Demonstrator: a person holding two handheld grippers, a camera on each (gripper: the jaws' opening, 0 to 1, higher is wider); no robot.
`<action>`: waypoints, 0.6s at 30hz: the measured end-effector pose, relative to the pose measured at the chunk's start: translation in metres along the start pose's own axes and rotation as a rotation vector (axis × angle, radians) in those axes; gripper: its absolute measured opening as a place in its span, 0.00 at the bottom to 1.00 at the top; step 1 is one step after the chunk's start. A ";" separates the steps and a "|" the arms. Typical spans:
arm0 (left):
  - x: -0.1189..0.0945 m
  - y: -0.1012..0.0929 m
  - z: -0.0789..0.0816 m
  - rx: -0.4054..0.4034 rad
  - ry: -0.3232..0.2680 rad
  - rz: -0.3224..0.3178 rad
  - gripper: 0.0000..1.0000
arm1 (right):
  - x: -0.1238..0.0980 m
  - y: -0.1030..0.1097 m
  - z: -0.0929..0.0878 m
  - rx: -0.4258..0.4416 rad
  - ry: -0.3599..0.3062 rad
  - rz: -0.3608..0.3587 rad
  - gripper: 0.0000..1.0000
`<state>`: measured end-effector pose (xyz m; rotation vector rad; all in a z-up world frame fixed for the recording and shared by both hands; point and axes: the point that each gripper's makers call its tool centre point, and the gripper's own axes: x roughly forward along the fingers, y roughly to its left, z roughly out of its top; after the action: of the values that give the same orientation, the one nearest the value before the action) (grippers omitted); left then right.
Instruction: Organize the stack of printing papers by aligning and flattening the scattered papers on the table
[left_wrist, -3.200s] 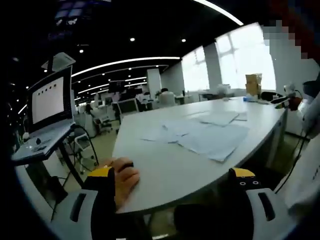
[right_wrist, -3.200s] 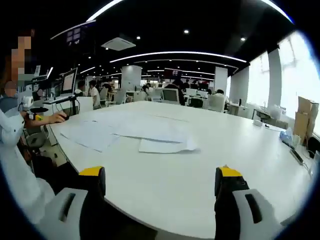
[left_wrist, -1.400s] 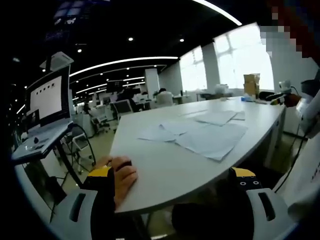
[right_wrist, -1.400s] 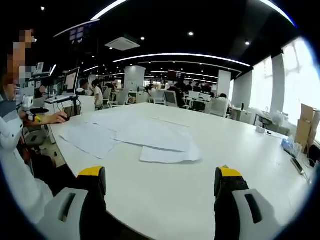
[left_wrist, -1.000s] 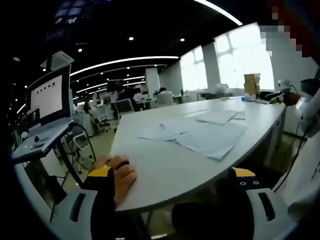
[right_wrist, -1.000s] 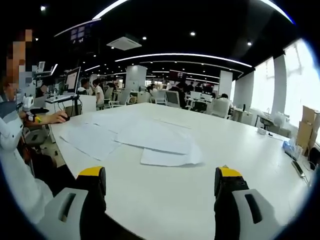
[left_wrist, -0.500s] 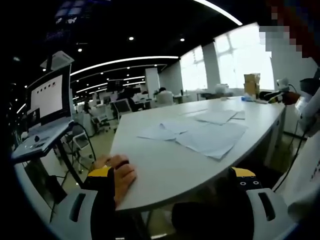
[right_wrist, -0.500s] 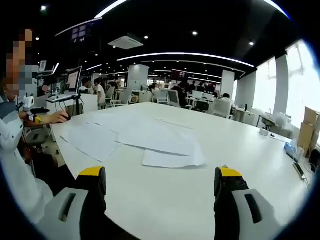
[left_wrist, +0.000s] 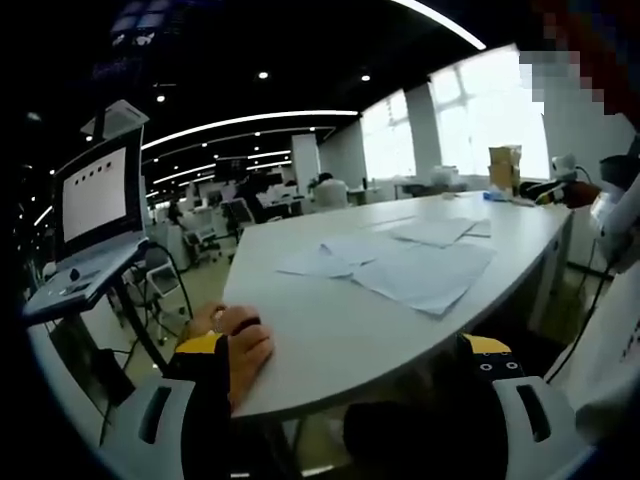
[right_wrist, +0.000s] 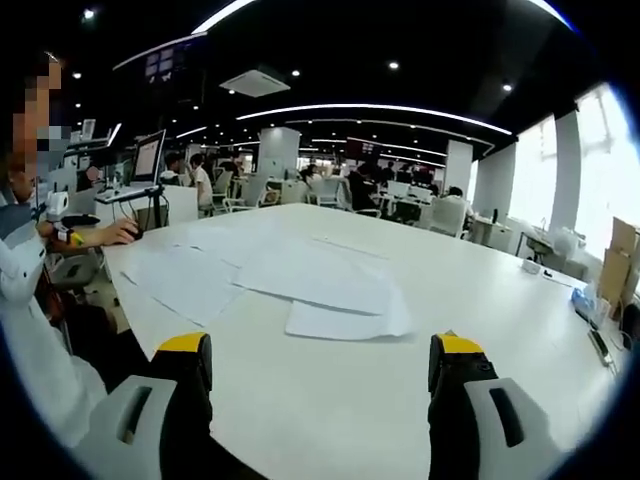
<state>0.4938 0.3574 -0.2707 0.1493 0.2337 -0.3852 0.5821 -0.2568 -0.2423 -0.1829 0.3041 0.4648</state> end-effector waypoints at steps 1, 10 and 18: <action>0.000 0.001 0.000 0.000 0.002 0.001 0.97 | 0.001 0.000 0.000 -0.001 0.001 0.002 0.84; -0.002 0.002 -0.002 -0.001 0.006 0.002 0.97 | 0.004 0.002 0.001 -0.006 0.006 0.006 0.84; -0.002 0.001 -0.003 0.002 0.011 0.000 0.97 | 0.006 0.004 0.001 -0.006 0.010 0.011 0.84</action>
<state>0.4917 0.3598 -0.2728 0.1533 0.2441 -0.3849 0.5859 -0.2501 -0.2435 -0.1894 0.3132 0.4754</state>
